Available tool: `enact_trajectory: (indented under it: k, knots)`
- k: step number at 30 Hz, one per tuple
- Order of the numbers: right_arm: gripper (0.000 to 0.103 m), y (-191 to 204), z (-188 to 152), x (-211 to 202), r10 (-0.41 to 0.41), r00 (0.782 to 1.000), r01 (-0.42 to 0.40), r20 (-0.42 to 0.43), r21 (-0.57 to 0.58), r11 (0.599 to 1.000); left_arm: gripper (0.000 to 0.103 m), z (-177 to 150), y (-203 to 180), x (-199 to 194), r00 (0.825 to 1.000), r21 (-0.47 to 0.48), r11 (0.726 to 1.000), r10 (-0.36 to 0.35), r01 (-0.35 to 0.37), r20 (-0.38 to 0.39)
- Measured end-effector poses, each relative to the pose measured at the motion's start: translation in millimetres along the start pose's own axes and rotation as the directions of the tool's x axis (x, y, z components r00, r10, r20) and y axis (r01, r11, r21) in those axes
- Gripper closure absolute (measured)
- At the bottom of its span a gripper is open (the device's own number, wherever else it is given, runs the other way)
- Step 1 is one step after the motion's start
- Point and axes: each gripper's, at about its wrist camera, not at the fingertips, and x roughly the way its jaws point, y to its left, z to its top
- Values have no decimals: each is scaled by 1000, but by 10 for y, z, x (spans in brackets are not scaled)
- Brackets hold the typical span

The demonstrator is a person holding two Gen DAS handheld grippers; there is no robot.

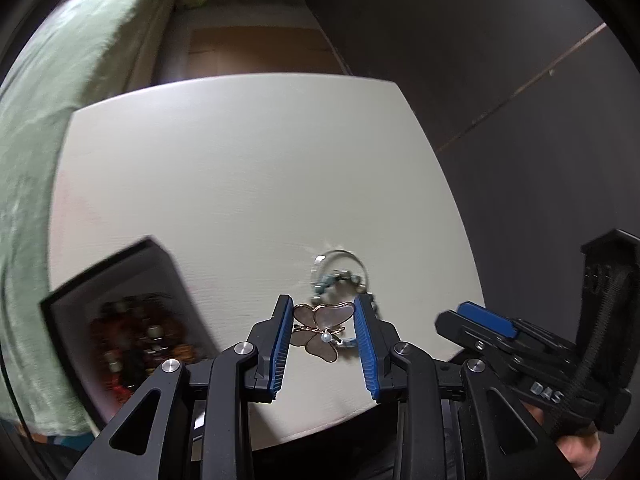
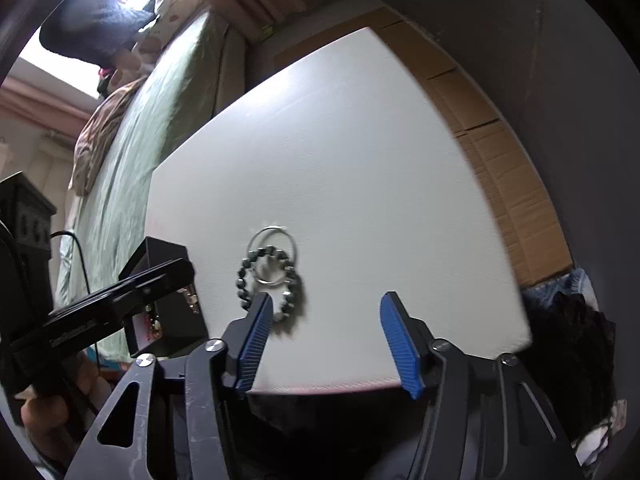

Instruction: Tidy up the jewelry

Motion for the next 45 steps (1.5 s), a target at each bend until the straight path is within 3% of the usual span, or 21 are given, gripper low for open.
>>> enact_trajectory:
  k: [7,16,23,32,45]
  knots:
    - [67,251,73,296,-26,998,24,-59,-41,999,71,-21,273,-279,999,-34,999,11,-10,50]
    - [73,503,99,635,-172,980,158,-98,-138,978,71,-161,674,-610,995,-102,995,26,-17,92]
    - [92,651,42,719,-289,956,272,-57,-205,940,71,-256,913,-733,993,-150,989,33,-16,110]
    - [93,590,0,379,-177,984,173,-8,-176,969,71,-237,1050,-672,994,-167,986,28,-10,103]
    - [93,656,-103,-298,-93,992,109,87,-206,973,70,2,851,-372,998,-140,990,-11,20,60]
